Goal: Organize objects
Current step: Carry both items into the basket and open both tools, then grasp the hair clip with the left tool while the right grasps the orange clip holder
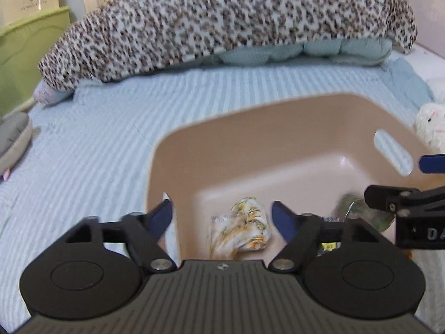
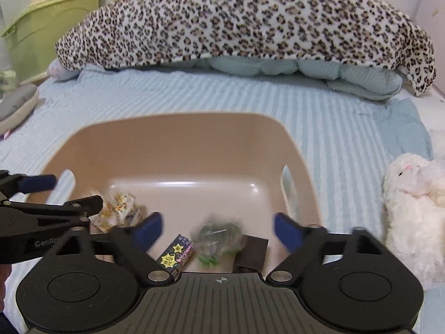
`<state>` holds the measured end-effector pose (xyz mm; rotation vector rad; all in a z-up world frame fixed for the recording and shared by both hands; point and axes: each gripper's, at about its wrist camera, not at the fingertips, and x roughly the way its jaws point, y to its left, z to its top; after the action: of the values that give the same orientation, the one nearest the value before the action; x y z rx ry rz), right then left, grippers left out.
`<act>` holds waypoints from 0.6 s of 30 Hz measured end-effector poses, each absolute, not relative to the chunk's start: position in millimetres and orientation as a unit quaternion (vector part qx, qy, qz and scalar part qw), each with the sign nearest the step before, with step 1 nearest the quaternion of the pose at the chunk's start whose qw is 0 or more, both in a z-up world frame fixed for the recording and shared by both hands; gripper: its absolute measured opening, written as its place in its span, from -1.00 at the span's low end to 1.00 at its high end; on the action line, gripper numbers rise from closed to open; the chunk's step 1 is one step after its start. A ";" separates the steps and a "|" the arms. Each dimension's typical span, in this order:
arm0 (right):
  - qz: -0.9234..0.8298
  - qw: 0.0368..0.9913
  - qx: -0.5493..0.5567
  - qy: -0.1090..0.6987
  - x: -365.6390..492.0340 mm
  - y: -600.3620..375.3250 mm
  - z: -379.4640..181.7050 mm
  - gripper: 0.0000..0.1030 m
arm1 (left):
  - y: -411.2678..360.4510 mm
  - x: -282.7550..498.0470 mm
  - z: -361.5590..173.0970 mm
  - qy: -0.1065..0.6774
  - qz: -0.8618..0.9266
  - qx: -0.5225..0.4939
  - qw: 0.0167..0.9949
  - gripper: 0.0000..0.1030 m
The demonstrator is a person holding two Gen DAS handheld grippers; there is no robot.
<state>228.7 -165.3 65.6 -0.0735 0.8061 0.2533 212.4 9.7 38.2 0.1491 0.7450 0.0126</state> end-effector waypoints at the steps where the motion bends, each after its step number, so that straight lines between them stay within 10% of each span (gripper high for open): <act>1: 0.123 0.913 -0.034 0.387 225.4 -168.2 70.4 0.90 | 8.9 207.8 43.0 0.359 0.004 0.074 0.930 0.64; 18: 0.080 0.911 -0.017 0.405 150.4 -235.5 76.5 1.00 | -5.7 139.3 65.4 0.374 -0.037 0.045 0.926 0.80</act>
<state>150.4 -235.5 76.5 -0.0351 0.8356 0.1655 139.3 -5.7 65.4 0.0923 0.7668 -0.0763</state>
